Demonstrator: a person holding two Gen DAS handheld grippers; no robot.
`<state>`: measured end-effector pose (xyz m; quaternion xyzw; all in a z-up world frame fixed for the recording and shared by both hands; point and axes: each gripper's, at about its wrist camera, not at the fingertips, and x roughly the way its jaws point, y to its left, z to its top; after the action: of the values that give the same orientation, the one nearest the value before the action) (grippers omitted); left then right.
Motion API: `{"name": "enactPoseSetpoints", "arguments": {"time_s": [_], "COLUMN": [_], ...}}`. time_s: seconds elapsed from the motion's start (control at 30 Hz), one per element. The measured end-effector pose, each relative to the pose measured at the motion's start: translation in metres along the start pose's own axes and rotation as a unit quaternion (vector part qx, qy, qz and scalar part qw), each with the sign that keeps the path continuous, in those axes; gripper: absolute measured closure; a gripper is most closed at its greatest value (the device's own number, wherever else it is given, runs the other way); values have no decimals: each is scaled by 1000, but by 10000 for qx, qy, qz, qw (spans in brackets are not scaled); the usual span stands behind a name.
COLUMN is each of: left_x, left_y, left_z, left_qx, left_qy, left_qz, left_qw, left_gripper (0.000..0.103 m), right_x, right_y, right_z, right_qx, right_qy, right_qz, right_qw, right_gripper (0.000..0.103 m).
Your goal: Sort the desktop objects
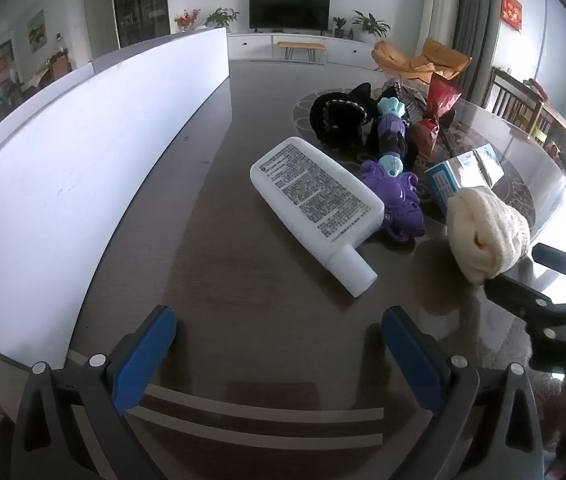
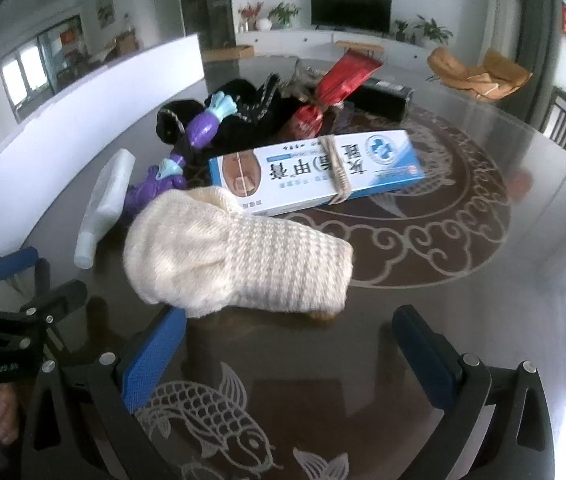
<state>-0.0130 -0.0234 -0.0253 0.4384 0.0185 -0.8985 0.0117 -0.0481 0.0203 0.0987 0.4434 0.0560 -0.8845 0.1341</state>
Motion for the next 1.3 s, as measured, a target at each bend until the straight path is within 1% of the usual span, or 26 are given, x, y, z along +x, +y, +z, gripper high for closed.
{"name": "enactPoseSetpoints", "arguments": {"time_s": [0.17, 0.4, 0.77, 1.3], "left_x": [1, 3, 4, 5], "left_y": [0, 0, -1, -1], "left_z": [0, 1, 3, 1], "left_qx": [27, 72, 84, 86], "left_qy": [8, 27, 38, -48], "left_qz": [39, 66, 72, 71], "left_qw": [10000, 9999, 9999, 9999], "left_gripper": [0, 0, 0, 0], "right_x": [14, 26, 25, 25], "right_y": [3, -7, -7, -7], "right_z": [15, 32, 32, 31], "right_qx": [-91, 149, 152, 152], "right_qy": [103, 115, 115, 109], "right_qz": [-131, -303, -300, -298], "right_qw": [9998, 9994, 9994, 9994], "right_gripper": [0, 0, 0, 0]}}
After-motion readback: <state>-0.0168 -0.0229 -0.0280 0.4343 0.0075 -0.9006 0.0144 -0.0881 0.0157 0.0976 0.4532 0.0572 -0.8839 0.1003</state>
